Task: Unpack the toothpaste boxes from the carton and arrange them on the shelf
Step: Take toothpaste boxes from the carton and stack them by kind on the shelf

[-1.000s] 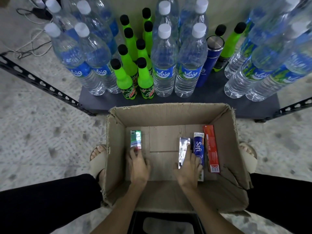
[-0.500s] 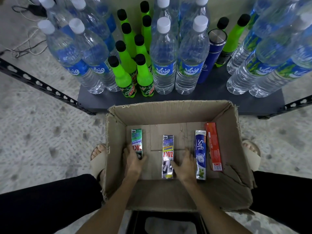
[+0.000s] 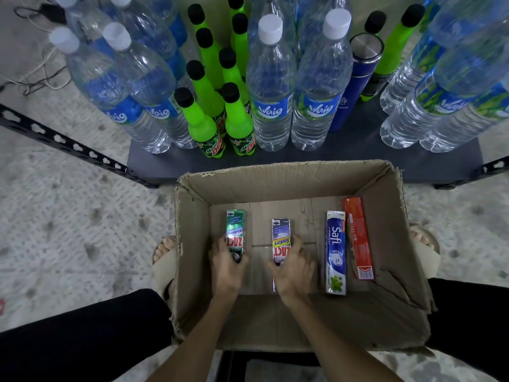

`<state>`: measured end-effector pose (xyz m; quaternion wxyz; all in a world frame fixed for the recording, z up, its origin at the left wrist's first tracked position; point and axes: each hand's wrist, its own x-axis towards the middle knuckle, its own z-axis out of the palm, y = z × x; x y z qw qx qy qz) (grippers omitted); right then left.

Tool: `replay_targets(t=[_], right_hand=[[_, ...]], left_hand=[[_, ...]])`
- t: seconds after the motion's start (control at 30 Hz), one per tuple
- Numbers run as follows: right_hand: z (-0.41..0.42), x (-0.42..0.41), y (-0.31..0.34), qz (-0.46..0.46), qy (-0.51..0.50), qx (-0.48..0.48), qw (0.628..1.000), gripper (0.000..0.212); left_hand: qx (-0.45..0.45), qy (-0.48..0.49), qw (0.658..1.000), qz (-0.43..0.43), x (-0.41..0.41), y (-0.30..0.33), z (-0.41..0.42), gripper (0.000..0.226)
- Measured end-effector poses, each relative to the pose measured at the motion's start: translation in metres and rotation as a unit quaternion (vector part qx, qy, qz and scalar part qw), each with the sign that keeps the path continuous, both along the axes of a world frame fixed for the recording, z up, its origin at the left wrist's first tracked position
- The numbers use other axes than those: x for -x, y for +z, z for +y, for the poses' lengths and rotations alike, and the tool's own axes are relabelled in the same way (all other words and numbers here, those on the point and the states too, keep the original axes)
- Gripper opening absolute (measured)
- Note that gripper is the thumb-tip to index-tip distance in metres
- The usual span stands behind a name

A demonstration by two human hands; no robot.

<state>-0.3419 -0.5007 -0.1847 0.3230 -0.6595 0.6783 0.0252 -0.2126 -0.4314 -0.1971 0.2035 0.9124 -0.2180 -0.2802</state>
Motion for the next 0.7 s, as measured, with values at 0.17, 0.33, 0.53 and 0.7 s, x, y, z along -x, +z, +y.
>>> replay_targets(t=[0.17,0.33,0.53,0.7], right_hand=[[-0.014,0.009,0.016,-0.066,-0.04,0.024,0.997,0.082],[-0.028,0.021,0.049,-0.153,-0.062,0.093,0.982,0.075],[-0.053,0.042,0.123,-0.197,-0.034,0.215,0.956,0.061],[-0.079,0.068,0.21,-0.2,0.008,0.313,0.928,0.051]], left_hand=[[0.062,-0.034,0.997,-0.023,0.004,0.02,-0.006,0.066],[0.147,-0.055,0.985,-0.072,0.011,0.065,-0.018,0.065],[0.247,-0.081,0.958,-0.122,0.016,0.145,-0.029,0.063],[0.319,-0.078,0.93,-0.167,0.011,0.225,-0.036,0.061]])
